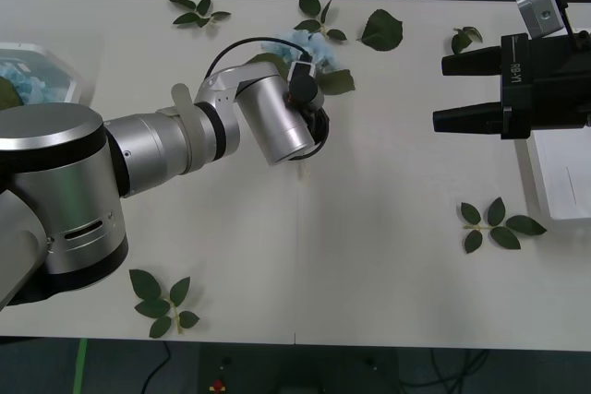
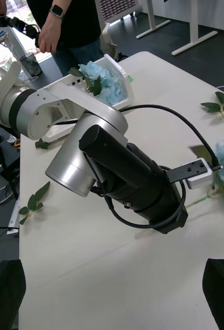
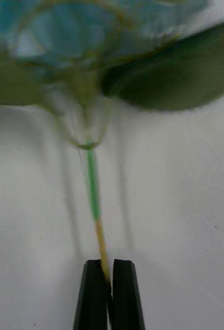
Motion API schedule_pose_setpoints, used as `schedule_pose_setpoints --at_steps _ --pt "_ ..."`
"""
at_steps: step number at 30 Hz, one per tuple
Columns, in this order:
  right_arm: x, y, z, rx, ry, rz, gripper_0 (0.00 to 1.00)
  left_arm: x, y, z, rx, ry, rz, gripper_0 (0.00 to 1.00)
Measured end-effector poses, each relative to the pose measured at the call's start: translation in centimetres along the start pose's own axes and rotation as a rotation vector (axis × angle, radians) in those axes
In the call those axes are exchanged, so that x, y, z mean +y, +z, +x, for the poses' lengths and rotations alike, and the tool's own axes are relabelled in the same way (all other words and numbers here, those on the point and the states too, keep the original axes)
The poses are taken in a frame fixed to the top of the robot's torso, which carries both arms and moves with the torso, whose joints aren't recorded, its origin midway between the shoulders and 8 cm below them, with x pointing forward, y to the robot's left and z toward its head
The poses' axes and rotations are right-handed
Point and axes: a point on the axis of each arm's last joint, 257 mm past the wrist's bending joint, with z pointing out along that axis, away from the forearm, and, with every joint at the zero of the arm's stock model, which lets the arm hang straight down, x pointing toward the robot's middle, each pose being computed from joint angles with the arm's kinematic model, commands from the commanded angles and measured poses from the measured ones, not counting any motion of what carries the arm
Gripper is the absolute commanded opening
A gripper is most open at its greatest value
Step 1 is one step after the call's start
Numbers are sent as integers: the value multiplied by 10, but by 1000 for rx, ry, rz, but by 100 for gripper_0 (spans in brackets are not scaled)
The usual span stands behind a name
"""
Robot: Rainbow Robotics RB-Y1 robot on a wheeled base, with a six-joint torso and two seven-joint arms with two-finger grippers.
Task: Place the red flowers into the right box and the blue flowers into the left box. If a person shows an open palm, hand one flower to the person first, then continue sorting.
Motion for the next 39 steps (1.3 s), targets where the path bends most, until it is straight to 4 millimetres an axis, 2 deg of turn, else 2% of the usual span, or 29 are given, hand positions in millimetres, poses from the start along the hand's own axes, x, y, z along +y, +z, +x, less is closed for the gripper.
schedule_pose_setpoints --at_steps 8,12,16,19,22,25,27,30,32,39 --pt "0 0 0 0 0 0 100 0 0 -2 -6 -1 5 0" --pt "0 0 0 0 0 0 100 7 0 -4 -9 -4 -2 0" --pt "0 0 0 0 0 0 100 17 -1 -15 -39 -16 5 0" --pt "0 0 0 0 -1 0 100 30 -7 -33 -63 -63 11 0" --pt "0 0 0 0 -1 -1 100 39 -25 -73 -118 -161 53 0" --pt "0 0 0 0 0 -1 100 50 -55 -120 -173 -274 96 0" --pt "1 0 0 0 0 -1 100 65 -76 -140 -176 -328 91 0" --pt "1 0 0 0 0 -2 100 90 -107 -156 -162 -365 58 0" --pt "1 0 0 0 0 -2 100 104 -122 -160 -155 -369 40 0" --pt "2 1 1 0 1 -4 100 142 -145 -161 -140 -391 7 0"
